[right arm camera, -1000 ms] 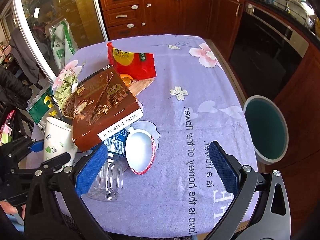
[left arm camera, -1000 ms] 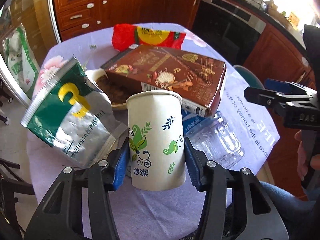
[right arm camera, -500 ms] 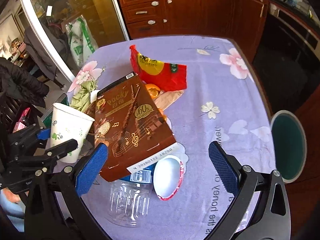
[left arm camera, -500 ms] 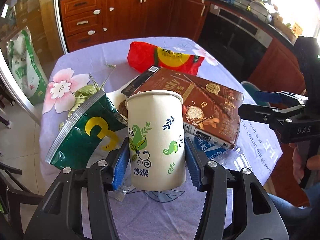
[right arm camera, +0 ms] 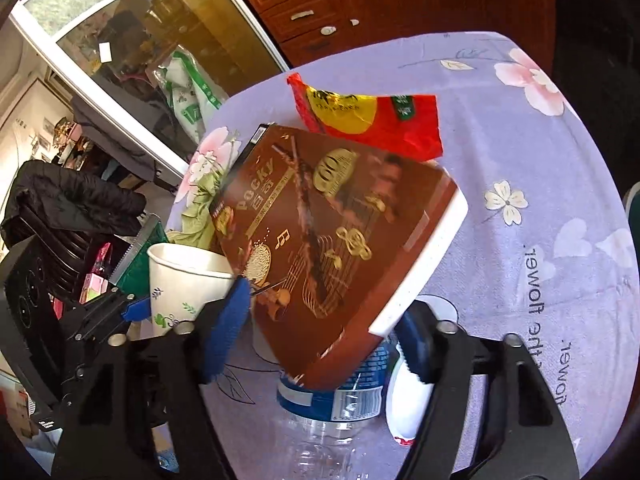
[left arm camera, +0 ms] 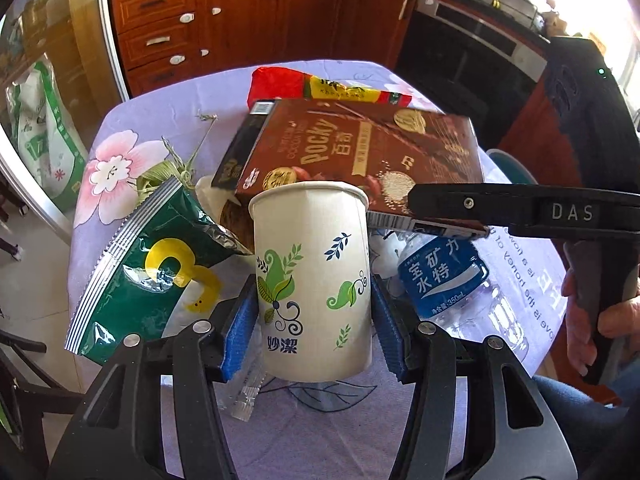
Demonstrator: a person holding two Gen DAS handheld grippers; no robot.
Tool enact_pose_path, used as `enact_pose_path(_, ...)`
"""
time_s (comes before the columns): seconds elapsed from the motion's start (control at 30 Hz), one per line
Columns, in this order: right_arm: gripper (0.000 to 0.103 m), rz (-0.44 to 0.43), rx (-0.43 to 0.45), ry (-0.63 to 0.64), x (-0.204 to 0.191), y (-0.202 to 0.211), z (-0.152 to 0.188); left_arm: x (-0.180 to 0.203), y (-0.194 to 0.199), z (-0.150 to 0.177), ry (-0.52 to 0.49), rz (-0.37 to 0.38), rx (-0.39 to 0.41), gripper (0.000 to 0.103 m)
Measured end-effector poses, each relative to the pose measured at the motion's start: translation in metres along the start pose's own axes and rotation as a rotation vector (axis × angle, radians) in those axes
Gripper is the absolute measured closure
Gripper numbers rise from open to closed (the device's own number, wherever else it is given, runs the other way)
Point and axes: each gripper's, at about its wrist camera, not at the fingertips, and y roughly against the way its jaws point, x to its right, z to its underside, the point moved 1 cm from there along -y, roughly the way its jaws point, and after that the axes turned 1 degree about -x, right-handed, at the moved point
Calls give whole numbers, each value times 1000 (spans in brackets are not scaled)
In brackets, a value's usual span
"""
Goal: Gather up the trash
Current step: 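Grasp the brown Pocky box with the right tool and lift it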
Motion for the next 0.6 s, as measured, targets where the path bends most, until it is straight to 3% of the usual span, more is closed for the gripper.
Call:
enact_pose_path(0.23,82,-41,79,61,-22,33,-2,3,8,-1,4,-27,21,48)
enact_pose_path(0.3,86,-48,93,95,-32,42,0,7,12,-2,-4,-31,32,48)
enact_pose_path(0.43,83,-7,106,145,-44,44,1,19,14,0,-41,-51,37,48)
enact_pose_path(0.6,86,26,117,148,-47,42,7,19,21,2,-18,-65,40,48)
